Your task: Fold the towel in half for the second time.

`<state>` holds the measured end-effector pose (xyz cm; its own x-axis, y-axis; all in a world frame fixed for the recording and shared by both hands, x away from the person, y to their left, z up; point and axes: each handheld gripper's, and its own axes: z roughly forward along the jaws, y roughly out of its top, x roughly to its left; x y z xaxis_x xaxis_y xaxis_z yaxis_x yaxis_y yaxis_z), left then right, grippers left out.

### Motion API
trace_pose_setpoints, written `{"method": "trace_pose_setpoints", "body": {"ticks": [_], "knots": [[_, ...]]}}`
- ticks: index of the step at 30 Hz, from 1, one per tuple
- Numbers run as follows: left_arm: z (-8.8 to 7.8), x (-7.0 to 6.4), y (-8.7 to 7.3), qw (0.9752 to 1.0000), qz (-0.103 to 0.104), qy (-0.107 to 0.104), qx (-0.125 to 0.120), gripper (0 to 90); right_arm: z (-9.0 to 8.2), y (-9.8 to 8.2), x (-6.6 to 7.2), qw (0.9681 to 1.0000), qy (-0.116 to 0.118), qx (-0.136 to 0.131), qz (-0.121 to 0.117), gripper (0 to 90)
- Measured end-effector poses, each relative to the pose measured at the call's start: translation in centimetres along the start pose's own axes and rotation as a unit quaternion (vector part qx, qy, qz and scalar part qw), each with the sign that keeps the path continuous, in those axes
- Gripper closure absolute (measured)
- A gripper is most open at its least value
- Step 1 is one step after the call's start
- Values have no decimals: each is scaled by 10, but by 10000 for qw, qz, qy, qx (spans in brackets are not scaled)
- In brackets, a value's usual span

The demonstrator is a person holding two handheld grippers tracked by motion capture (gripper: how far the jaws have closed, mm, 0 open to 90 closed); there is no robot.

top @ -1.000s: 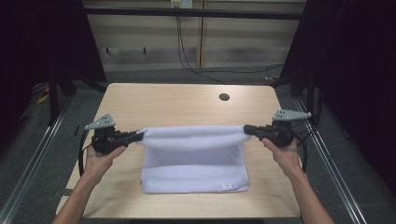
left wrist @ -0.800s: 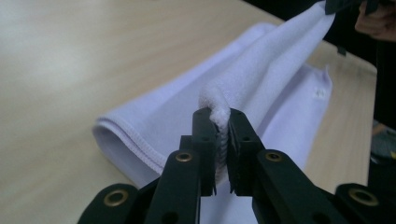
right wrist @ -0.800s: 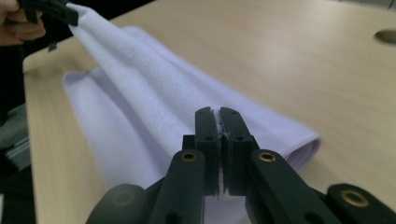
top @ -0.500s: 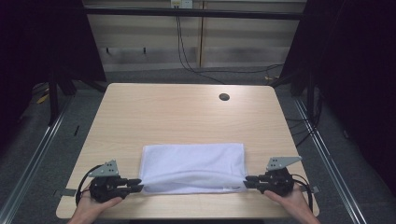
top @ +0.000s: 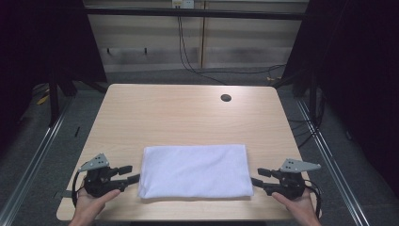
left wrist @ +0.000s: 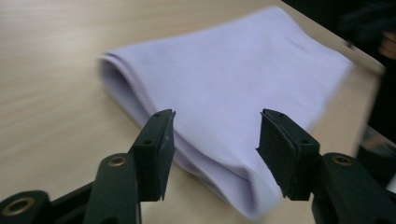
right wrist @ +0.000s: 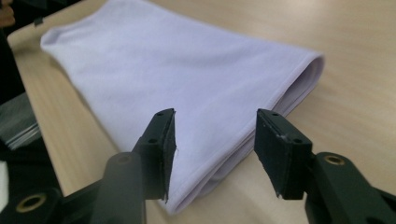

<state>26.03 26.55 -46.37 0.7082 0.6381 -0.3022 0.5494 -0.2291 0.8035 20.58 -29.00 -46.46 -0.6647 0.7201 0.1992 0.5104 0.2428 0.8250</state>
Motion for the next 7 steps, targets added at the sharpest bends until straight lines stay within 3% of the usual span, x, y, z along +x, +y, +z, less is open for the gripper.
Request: {"method": "trace_pose_setpoints", "body": {"ticks": [2, 3, 4, 7], "knots": [[0, 5, -1, 9999, 5, -58, -87, 455, -1, 0, -1, 9999, -19, -117, 5, 441], [-3, 9, -3, 9997, -76, -13, -247, 439, -6, 1, -7, 9991, -220, -339, 114, 411], [-5, 11, -4, 9995, -100, -60, -288, 420, -8, 1, -9, 9985, -247, -439, 192, 397], [-9, 13, -6, 9992, -120, 61, -370, 371, -14, -2, -17, 9966, -328, -635, 413, 364]]}}
